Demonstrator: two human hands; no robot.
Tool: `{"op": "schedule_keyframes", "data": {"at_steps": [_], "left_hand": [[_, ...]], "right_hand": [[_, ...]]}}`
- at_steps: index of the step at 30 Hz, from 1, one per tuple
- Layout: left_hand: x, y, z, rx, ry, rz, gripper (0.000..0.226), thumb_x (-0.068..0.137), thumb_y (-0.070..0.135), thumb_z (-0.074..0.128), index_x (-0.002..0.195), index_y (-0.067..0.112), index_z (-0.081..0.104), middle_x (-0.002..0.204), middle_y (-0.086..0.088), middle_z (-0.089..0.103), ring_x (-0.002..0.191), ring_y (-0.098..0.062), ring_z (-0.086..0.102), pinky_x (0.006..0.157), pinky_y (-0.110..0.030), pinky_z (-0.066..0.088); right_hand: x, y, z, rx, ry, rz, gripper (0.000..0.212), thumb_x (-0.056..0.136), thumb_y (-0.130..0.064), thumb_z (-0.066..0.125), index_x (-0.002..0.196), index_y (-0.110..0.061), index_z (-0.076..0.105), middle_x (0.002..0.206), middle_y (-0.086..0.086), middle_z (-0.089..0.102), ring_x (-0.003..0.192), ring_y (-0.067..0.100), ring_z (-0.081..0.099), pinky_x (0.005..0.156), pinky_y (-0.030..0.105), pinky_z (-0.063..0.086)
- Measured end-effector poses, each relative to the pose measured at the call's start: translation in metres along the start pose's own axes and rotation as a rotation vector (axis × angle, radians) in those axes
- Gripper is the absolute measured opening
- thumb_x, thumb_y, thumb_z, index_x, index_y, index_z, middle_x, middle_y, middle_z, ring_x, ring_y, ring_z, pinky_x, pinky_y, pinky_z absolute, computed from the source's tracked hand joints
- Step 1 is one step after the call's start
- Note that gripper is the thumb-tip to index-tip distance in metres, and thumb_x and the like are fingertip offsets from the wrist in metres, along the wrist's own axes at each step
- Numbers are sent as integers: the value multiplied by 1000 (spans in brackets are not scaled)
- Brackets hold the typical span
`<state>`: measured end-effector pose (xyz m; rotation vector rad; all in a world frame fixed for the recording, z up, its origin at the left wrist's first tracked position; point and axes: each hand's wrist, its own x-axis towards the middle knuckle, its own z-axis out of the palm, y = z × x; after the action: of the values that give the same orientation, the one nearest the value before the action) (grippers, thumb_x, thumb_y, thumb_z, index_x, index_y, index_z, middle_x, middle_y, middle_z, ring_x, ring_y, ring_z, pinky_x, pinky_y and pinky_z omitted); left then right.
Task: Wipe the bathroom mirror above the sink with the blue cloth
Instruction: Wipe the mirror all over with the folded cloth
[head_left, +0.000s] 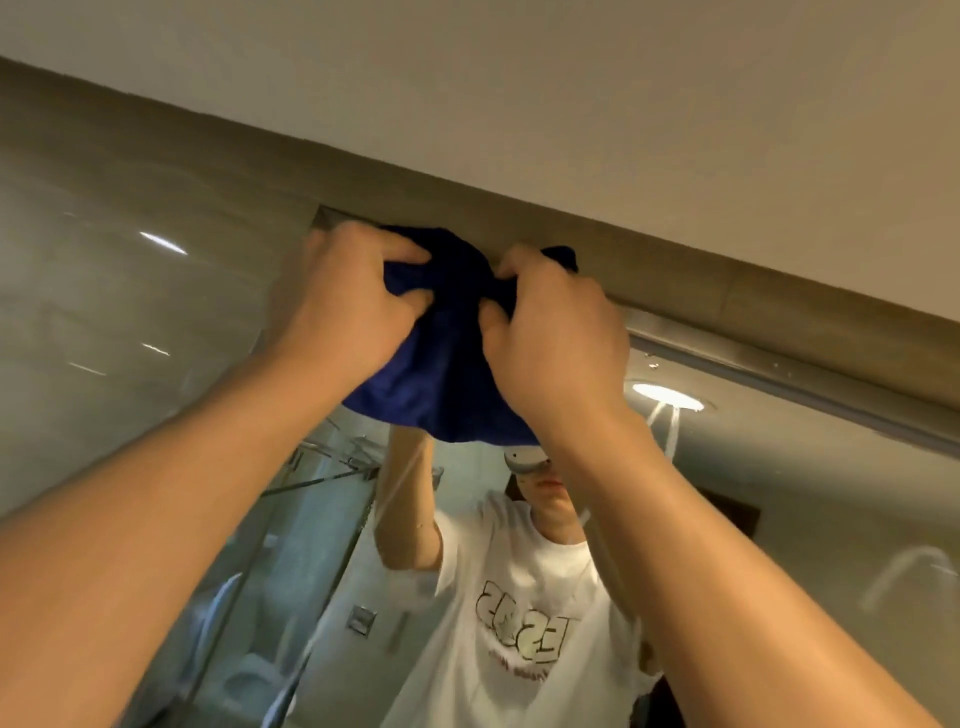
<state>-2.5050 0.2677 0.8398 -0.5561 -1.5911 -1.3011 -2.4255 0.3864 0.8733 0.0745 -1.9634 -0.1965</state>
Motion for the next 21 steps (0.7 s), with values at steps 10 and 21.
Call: {"op": "schedule_keyframes", "data": {"at_steps": [10,21], "left_hand": [[-62,113,71,7,-87,166,26,86,23,62,109,33,70,106,-6,69,99,-35,62,77,-46,53],[-66,113,61,201,-138,294,32,94,24,57,124,30,64,117,-4,65,108,-32,60,82,-42,52]], "right_hand": [[-62,108,-77,-53,32,148,18,90,-26,55,108,-27,53,88,2,57,76,24,44,65,33,28],[-65,104,-70,-56,152,150,25,93,-25,54,115,-17,46,80,-1,45,71,21,38,62,31,27]]}}
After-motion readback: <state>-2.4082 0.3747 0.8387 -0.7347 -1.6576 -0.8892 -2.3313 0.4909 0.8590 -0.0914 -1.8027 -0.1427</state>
